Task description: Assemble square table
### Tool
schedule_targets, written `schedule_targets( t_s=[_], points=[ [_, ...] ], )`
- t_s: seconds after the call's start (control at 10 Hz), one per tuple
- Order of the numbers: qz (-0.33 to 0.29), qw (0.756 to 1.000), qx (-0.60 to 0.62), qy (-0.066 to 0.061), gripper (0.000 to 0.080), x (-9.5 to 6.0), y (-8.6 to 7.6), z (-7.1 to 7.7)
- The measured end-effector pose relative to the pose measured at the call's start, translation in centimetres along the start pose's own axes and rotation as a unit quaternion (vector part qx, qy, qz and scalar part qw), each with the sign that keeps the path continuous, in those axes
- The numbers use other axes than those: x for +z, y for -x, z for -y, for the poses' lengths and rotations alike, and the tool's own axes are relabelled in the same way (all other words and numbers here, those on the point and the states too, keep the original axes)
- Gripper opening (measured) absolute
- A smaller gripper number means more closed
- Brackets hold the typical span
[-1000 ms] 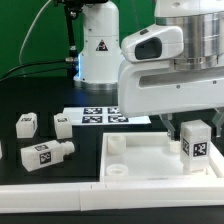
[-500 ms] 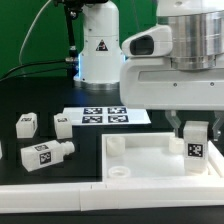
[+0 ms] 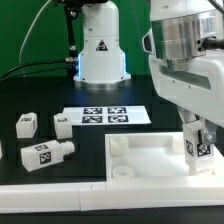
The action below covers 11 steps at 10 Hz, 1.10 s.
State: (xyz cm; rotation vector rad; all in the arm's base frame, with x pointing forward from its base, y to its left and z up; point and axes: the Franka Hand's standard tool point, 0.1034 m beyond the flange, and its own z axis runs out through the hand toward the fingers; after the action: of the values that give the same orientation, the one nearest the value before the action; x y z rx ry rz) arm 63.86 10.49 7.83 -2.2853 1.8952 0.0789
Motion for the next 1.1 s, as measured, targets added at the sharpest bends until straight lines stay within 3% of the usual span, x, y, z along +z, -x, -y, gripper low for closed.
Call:
schedule_targets(
  t_s=[0.1,0.2,0.3,0.4,0.5,0.6,0.7,0.8,0.9,1.0,1.1],
  points=[
    [0.0,1.0,-0.016,0.0,0.0284,0.01,-0.02,-0.01],
    [-0.001,0.999,-0.05,0.0,0.037,0.08,-0.14,-0.06],
    [-0.002,0.99,-0.144,-0.001,0.0505,0.26,-0.33,-0.24],
    [-0.001,0.968,-0.251,-0.005,0.0505,0.29,0.27,-0.06],
    [0.004,0.949,-0.315,-0.005,0.0619,0.32,0.54,-0.11],
    [0.002,0.948,-0.319,-0.004,0.064,0.36,0.28,-0.13],
    [-0.002,0.932,-0.363,-0.001,0.064,0.34,0.07,-0.17],
    [-0.008,0.906,-0.424,0.007,0.0648,0.29,-0.02,-0.16],
    [-0.013,0.846,-0.533,0.034,0.0649,0.15,0.06,-0.06],
    [-0.012,0.8,-0.597,0.054,0.0649,0.03,0.12,0.45],
    [-0.015,0.802,-0.594,0.054,0.0649,0.14,0.5,0.67]
  ],
)
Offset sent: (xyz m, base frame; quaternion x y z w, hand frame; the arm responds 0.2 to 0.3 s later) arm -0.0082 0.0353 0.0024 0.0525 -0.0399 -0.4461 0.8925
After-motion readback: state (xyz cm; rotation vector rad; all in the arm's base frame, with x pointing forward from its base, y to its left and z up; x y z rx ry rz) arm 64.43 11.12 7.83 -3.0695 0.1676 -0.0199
